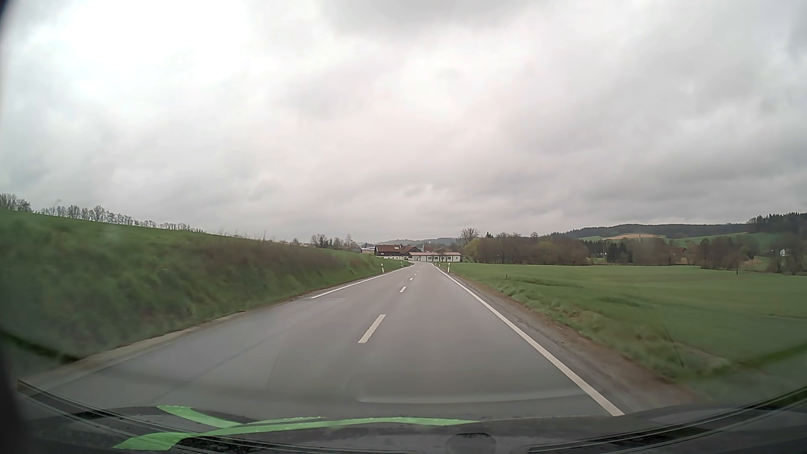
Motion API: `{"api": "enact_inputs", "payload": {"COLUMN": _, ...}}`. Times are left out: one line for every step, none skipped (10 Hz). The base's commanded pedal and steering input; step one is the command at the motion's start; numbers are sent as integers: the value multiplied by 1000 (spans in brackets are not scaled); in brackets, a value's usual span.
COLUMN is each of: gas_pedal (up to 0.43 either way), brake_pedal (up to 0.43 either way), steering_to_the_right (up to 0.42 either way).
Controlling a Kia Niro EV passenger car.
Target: Follow the waypoints while adhering to traffic rules and regulations
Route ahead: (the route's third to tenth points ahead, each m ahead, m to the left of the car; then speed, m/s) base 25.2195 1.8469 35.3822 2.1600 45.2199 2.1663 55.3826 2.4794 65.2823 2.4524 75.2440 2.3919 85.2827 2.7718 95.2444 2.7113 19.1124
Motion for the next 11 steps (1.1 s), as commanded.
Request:
{"api": "enact_inputs", "payload": {"gas_pedal": 98, "brake_pedal": 0, "steering_to_the_right": 1}}
{"api": "enact_inputs", "payload": {"gas_pedal": 110, "brake_pedal": 0, "steering_to_the_right": 1}}
{"api": "enact_inputs", "payload": {"gas_pedal": 110, "brake_pedal": 0, "steering_to_the_right": 0}}
{"api": "enact_inputs", "payload": {"gas_pedal": 110, "brake_pedal": 0, "steering_to_the_right": -3}}
{"api": "enact_inputs", "payload": {"gas_pedal": 110, "brake_pedal": 0, "steering_to_the_right": -4}}
{"api": "enact_inputs", "payload": {"gas_pedal": 98, "brake_pedal": 0, "steering_to_the_right": -4}}
{"api": "enact_inputs", "payload": {"gas_pedal": 47, "brake_pedal": 0, "steering_to_the_right": -4}}
{"api": "enact_inputs", "payload": {"gas_pedal": 0, "brake_pedal": 0, "steering_to_the_right": -3}}
{"api": "enact_inputs", "payload": {"gas_pedal": 0, "brake_pedal": 0, "steering_to_the_right": -4}}
{"api": "enact_inputs", "payload": {"gas_pedal": 0, "brake_pedal": 0, "steering_to_the_right": -4}}
{"api": "enact_inputs", "payload": {"gas_pedal": 0, "brake_pedal": 0, "steering_to_the_right": -4}}
